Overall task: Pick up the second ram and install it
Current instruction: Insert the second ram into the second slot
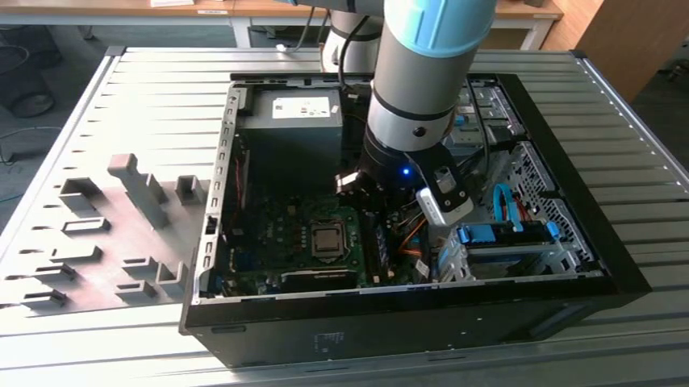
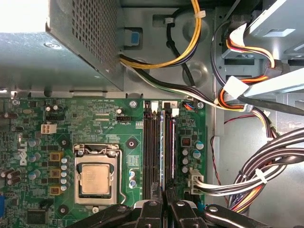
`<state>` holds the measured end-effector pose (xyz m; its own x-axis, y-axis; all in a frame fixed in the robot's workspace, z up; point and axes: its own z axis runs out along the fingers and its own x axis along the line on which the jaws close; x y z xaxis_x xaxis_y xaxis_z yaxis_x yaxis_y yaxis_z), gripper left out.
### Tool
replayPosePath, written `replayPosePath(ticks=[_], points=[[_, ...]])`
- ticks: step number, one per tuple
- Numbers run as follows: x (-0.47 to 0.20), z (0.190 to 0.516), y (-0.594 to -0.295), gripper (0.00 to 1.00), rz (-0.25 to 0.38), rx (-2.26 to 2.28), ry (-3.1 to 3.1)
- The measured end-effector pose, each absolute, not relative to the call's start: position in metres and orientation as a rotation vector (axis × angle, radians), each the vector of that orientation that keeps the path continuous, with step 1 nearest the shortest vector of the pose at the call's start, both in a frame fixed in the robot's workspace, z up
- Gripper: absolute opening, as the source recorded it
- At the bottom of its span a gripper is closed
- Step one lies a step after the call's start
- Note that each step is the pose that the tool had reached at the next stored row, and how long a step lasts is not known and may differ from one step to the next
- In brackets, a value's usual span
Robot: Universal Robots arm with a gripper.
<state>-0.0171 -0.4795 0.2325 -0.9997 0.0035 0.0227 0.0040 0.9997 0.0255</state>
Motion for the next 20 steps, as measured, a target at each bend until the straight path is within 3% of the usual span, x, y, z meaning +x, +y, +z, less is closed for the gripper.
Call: replayPosePath(ticks=[20], points=[[-0.0154,0.2275,-0.4730,0.14,-0.040,-0.006,-3.119]])
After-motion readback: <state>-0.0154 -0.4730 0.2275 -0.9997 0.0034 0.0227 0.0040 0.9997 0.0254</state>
